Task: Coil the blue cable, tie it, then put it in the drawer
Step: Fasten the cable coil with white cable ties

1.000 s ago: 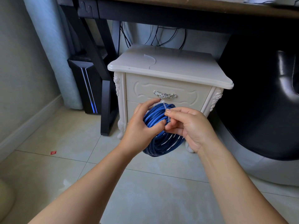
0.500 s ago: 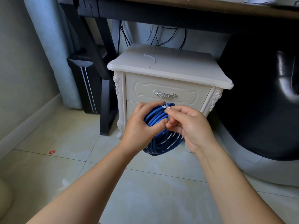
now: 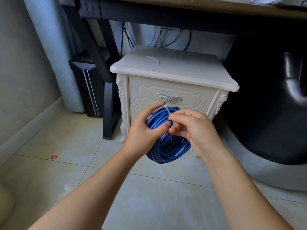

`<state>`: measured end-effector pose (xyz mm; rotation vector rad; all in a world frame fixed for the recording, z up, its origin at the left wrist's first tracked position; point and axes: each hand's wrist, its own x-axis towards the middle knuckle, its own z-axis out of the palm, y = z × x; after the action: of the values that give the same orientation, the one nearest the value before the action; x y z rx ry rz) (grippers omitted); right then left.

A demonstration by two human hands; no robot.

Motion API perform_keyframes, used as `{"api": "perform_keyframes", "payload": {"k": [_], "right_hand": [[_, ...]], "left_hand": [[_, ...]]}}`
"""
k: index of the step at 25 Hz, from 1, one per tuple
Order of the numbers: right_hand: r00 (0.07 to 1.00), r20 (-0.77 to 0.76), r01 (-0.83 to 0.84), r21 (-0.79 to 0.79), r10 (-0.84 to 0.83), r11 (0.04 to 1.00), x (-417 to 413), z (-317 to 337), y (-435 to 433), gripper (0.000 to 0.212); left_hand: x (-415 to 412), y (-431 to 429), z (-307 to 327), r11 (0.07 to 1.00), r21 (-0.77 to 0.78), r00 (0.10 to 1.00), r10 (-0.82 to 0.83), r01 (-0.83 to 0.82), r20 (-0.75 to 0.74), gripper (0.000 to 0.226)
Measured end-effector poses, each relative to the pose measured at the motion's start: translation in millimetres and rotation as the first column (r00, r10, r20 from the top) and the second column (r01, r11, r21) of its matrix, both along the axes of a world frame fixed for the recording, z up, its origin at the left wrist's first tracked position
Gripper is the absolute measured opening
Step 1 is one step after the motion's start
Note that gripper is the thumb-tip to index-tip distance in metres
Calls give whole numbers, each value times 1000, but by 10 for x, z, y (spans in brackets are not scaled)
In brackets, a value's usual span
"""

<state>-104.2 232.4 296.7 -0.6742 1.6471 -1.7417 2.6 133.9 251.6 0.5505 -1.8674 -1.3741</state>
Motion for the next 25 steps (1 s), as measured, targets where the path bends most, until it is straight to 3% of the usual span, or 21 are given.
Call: {"api": "perform_keyframes", "payload": {"k": [17, 25], "right_hand": [[998, 55, -18, -40, 20, 999, -32, -43, -9, 11], [1000, 10, 23, -28, -23, 999, 6, -75, -8, 10]], "left_hand": [[-2, -22, -19, 991, -135, 1000, -19, 16, -18, 48], [-9, -10, -5, 981, -195, 1000, -3, 2, -3, 42]]}}
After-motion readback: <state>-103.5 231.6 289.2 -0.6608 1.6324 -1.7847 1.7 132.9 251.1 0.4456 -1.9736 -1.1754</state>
